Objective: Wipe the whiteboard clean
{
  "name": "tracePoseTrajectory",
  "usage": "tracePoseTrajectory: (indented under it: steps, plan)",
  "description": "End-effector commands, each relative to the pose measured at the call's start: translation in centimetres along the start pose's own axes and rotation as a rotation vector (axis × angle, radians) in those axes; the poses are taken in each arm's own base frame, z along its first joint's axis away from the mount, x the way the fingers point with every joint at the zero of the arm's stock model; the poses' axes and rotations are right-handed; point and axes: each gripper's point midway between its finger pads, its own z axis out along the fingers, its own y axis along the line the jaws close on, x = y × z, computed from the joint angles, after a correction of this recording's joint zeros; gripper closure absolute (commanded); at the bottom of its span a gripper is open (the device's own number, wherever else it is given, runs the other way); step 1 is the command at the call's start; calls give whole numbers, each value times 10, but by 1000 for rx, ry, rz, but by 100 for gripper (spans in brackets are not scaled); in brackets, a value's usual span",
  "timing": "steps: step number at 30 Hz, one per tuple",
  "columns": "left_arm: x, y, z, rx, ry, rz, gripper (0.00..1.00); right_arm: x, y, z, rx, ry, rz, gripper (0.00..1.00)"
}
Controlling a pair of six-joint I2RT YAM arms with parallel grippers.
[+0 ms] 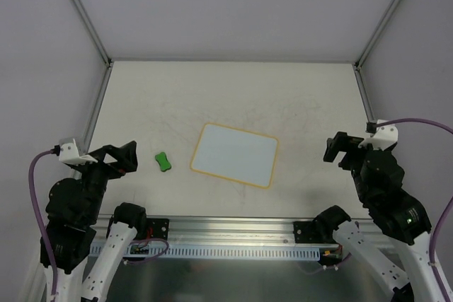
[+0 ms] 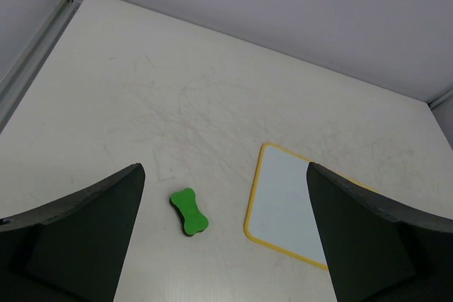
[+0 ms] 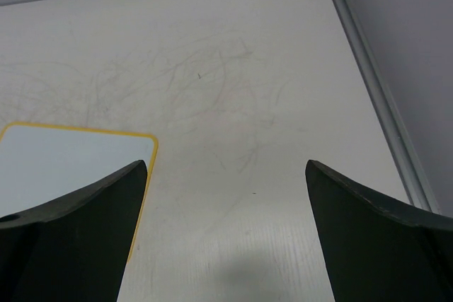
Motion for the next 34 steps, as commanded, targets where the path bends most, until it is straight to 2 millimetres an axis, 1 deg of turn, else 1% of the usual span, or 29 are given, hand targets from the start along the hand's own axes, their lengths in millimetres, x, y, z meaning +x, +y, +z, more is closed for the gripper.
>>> tracePoseTrajectory:
  steps: [1,2,3,5,6,7,8,9,10,16,19,29,34]
  plan:
    - [16,17,-3,-40,-15,42,1,-9,-24,-12,70,-68,-49,1]
    - [22,19,-3,-42,-16,36,1,-5,-27,-11,84,-71,-55,1]
    - [31,23,-4,-39,-20,32,1,-6,-29,-11,85,-93,-56,1]
    - [39,26,-4,-41,-32,24,1,-6,-31,-17,64,-135,-36,1]
    - [38,28,-10,-33,-70,12,1,-3,-29,-15,55,-148,-31,1]
    - [46,33,-7,-49,-67,7,1,-2,-29,-15,44,-160,-33,1]
    - [48,36,-6,-59,-75,-2,1,-2,-29,-17,32,-182,-17,1]
    - [48,37,-9,-54,-99,-10,1,3,-28,-15,28,-185,-16,1]
    - [53,39,-6,-59,-96,-12,1,4,-27,-14,24,-188,-9,1]
    - [56,38,-1,-59,-83,-5,1,11,-20,-11,-10,-190,9,1]
    - [59,34,0,-33,-69,1,1,12,-22,-11,-4,-192,17,1]
    - [60,37,1,-45,-68,19,1,13,-26,-11,16,-213,28,1]
    - [60,37,2,-49,-66,20,1,12,-24,-11,3,-223,30,1]
